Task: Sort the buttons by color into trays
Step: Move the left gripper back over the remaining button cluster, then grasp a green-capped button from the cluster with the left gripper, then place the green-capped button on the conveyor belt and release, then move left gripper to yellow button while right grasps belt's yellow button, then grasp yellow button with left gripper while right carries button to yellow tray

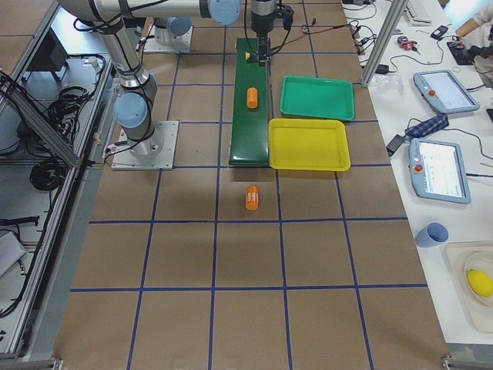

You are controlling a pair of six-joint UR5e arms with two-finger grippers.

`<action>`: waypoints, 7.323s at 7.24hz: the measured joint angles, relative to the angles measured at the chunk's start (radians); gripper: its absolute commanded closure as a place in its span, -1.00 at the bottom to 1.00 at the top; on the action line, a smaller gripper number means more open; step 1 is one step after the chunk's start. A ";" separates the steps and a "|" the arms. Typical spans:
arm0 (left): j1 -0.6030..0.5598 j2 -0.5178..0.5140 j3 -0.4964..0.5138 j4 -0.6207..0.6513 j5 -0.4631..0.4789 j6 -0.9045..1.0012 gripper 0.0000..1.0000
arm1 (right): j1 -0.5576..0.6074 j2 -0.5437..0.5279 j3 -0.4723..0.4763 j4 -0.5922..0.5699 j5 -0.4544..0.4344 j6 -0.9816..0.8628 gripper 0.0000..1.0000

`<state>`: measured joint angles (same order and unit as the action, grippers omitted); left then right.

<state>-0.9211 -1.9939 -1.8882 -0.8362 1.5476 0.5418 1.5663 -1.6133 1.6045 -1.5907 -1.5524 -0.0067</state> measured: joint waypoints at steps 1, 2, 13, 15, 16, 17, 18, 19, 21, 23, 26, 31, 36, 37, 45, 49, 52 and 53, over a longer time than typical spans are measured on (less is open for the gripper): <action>0.000 -0.008 0.001 0.001 -0.001 0.001 0.99 | 0.000 0.000 0.000 0.000 0.000 0.000 -1.00; 0.001 -0.014 0.001 0.001 -0.002 0.003 1.00 | 0.000 0.000 0.000 0.000 0.000 0.000 -1.00; -0.496 0.250 0.148 -0.419 -0.041 -0.385 1.00 | -0.002 0.001 0.000 0.000 0.000 -0.001 -1.00; -0.592 0.264 0.066 -0.412 -0.043 -0.438 1.00 | -0.001 0.001 0.000 0.000 0.000 -0.001 -1.00; -0.604 0.268 0.025 -0.406 -0.043 -0.443 1.00 | -0.001 0.001 0.000 0.000 0.000 -0.001 -1.00; -0.608 0.264 -0.003 -0.389 -0.043 -0.444 1.00 | 0.000 0.001 0.000 0.000 0.000 -0.001 -1.00; -0.610 0.253 -0.016 -0.363 -0.043 -0.440 1.00 | 0.000 0.001 0.000 0.000 0.000 -0.001 -1.00; -0.610 0.242 -0.022 -0.339 -0.043 -0.435 1.00 | -0.001 0.001 0.000 0.000 0.000 -0.001 -1.00; -0.610 0.232 -0.024 -0.311 -0.045 -0.438 1.00 | 0.000 0.001 0.000 0.000 0.000 -0.001 -1.00; -0.610 0.222 -0.024 -0.293 -0.046 -0.440 0.59 | -0.003 0.000 0.000 0.000 -0.002 -0.002 -1.00; -0.615 0.213 -0.028 -0.282 -0.063 -0.444 -0.99 | -0.009 0.001 0.000 0.001 -0.007 -0.001 -1.00; -0.605 0.302 -0.014 -0.303 -0.052 -0.443 -1.00 | -0.008 0.001 0.000 0.002 -0.008 -0.002 -1.00; -0.311 0.285 -0.006 -0.228 0.045 -0.304 -1.00 | -0.009 -0.008 0.021 0.000 -0.007 -0.002 -1.00; -0.266 0.278 -0.056 -0.196 0.046 -0.252 -1.00 | -0.009 -0.010 0.018 -0.001 -0.009 -0.004 -1.00; -0.186 0.134 -0.192 0.023 0.045 -0.305 0.77 | 0.002 0.068 0.253 -0.196 -0.002 0.003 -1.00; -0.188 0.124 -0.184 0.026 0.046 -0.301 1.00 | 0.006 0.079 0.428 -0.406 0.071 0.025 -0.96; -0.251 0.183 -0.105 -0.054 0.048 -0.306 1.00 | 0.022 0.112 0.433 -0.451 0.087 0.060 -0.60; -0.291 0.213 -0.060 -0.137 0.048 -0.313 1.00 | 0.027 0.119 0.434 -0.459 0.080 0.061 -0.54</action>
<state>-1.2121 -1.7813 -1.9481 -0.9732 1.5956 0.2284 1.5928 -1.4943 2.0389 -2.0495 -1.4728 0.0540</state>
